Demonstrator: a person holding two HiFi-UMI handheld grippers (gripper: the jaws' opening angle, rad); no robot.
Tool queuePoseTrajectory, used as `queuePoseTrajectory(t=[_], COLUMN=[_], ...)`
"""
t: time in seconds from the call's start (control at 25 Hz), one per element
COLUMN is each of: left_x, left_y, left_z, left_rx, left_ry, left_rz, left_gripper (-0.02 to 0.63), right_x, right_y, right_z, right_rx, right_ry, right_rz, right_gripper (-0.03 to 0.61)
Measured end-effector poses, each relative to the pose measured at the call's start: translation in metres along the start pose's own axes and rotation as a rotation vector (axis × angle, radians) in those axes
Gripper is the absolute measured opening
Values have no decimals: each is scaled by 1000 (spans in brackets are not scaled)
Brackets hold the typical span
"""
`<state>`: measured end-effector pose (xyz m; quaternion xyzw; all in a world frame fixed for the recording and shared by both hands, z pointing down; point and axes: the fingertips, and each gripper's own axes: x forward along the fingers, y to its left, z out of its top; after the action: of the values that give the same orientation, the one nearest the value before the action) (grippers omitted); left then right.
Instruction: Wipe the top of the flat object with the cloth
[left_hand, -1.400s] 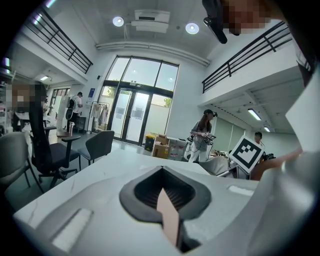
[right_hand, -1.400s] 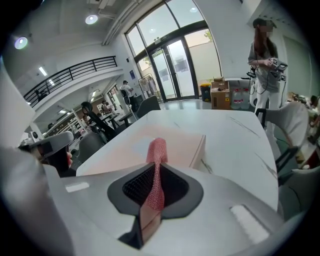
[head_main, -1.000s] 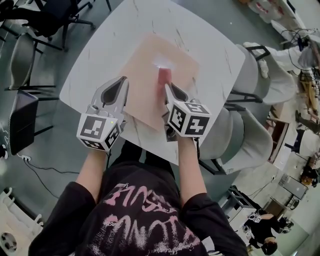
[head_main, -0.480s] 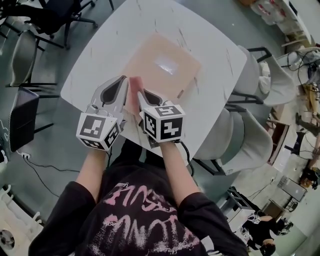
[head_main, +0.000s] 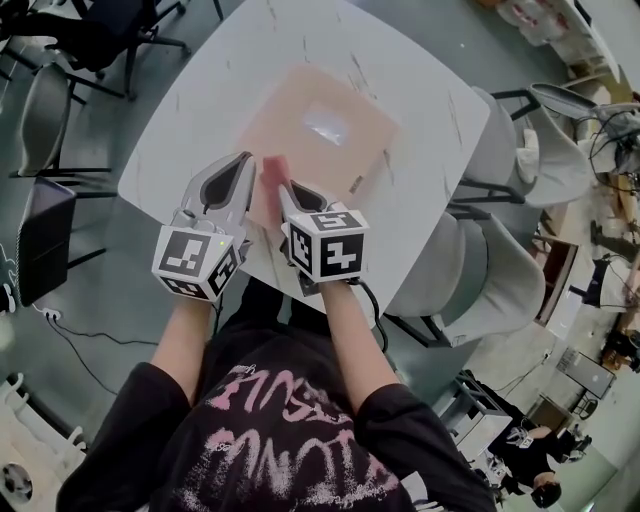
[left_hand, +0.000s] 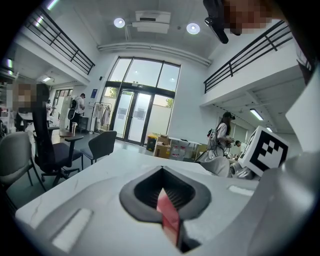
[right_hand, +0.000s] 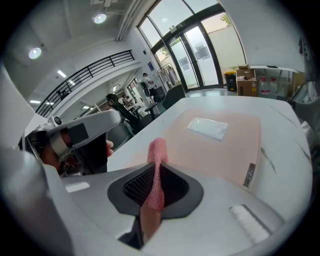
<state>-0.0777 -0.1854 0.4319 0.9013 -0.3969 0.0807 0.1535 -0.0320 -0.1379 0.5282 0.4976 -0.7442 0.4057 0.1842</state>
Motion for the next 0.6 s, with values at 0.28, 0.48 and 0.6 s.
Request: queuePoseTrajectory(t=[0.28, 0.48, 0.6], left_x=[4, 5, 5], left_y=[-7, -9, -10], left_z=[1, 0, 0], left_rx=[5, 5, 5], left_ry=[-1, 2, 2], left_rz=[-15, -19, -22], left_gripper=[0, 0, 0], right_x=[-12, -22, -30], right_y=[-25, -48, -63], right_z=[-2, -7, -8], right_rx=[35, 54, 80], right_ry=[-8, -8, -15], right_rz=[-56, -107, -139], right_gripper=[52, 54, 54])
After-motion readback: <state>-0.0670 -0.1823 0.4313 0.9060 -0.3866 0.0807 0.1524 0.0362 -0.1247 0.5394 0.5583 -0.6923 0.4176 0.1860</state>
